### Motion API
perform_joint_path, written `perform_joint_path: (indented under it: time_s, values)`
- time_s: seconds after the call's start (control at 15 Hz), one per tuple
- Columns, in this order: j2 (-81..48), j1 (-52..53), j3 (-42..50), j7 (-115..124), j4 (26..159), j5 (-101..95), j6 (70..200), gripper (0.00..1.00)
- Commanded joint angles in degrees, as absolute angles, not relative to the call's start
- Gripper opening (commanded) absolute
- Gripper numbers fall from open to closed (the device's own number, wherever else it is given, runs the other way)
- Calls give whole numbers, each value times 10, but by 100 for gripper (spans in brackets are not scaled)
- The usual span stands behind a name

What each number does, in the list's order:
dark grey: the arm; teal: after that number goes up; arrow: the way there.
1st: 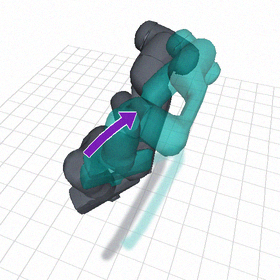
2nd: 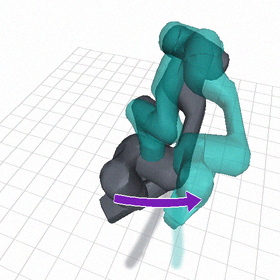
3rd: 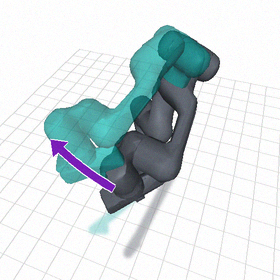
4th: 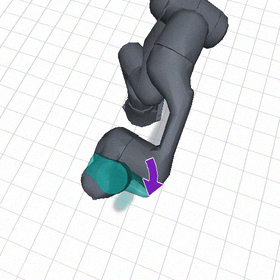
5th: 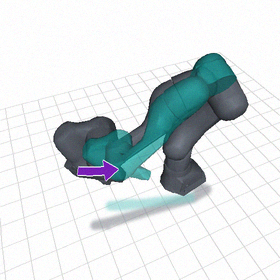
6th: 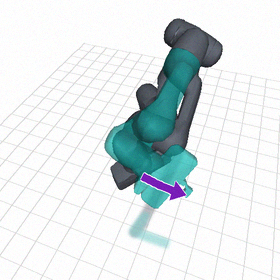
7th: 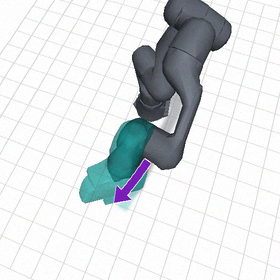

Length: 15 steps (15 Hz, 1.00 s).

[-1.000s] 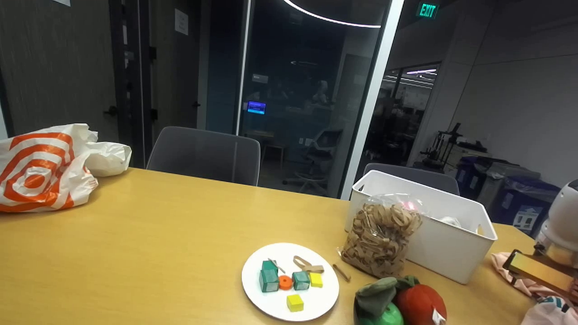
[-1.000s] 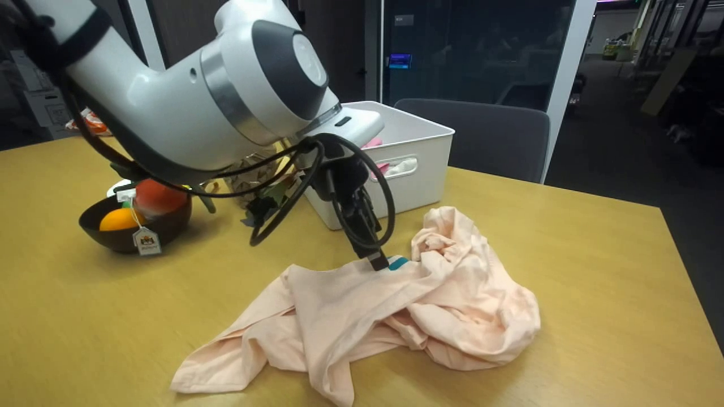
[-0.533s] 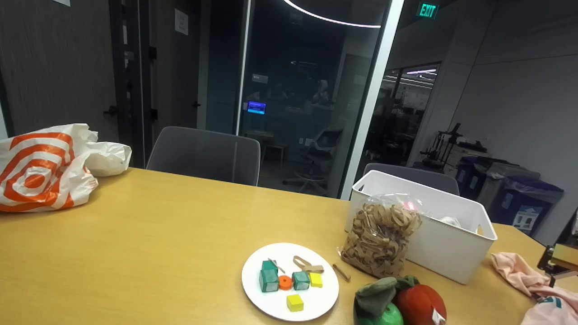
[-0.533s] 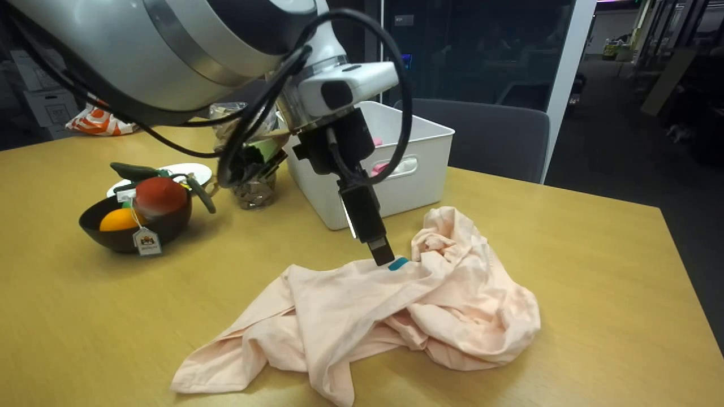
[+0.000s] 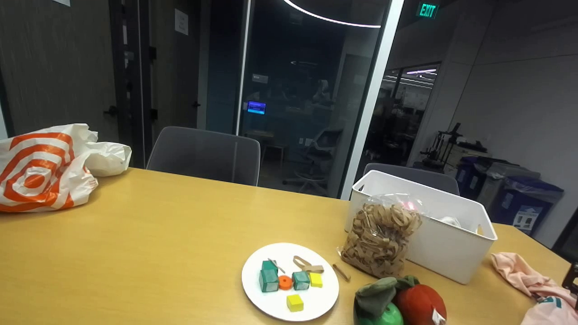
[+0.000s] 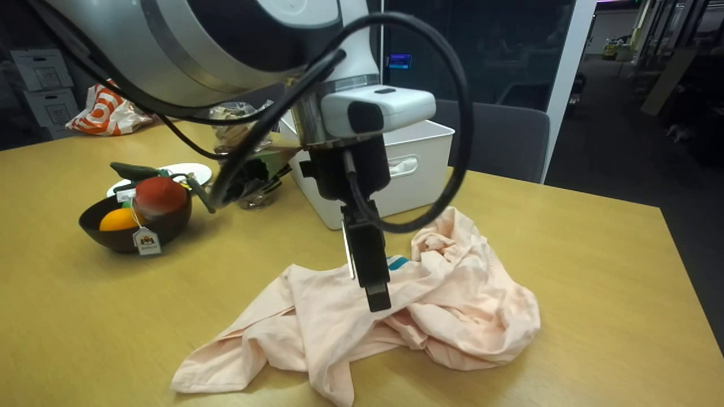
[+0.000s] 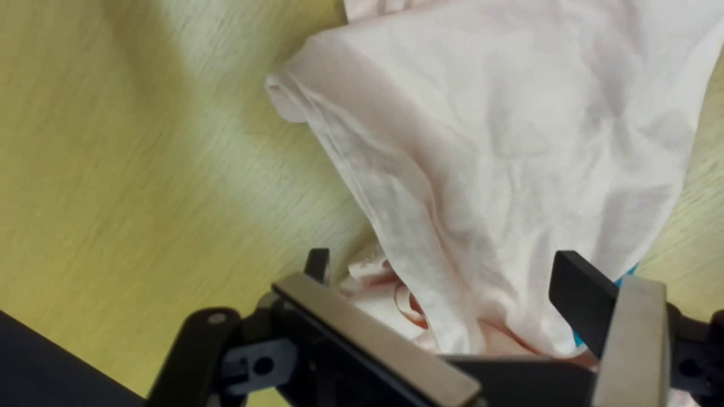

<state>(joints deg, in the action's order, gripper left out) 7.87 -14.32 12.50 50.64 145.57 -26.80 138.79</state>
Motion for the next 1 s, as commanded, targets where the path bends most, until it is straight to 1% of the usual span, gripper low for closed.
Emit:
perform_joint_path:
  time_s: [0.0, 0.4, 0.47, 0.67, 0.73, 0.87, 0.93]
  values:
    - [67, -161, 147, 411, 1472, -195, 1420, 100]
    - [51, -178, 172, 221, 1503, -101, 1503, 100]
    - [50, -178, 174, 196, 1508, -85, 1512, 81]
    - [54, -175, 179, 115, 1518, -20, 1528, 58]
    - [55, -175, 179, 94, 1519, -2, 1526, 49]
    - [60, -175, 179, 64, 1520, 19, 1522, 35]
    - [62, -175, 178, 53, 1520, 25, 1518, 27]
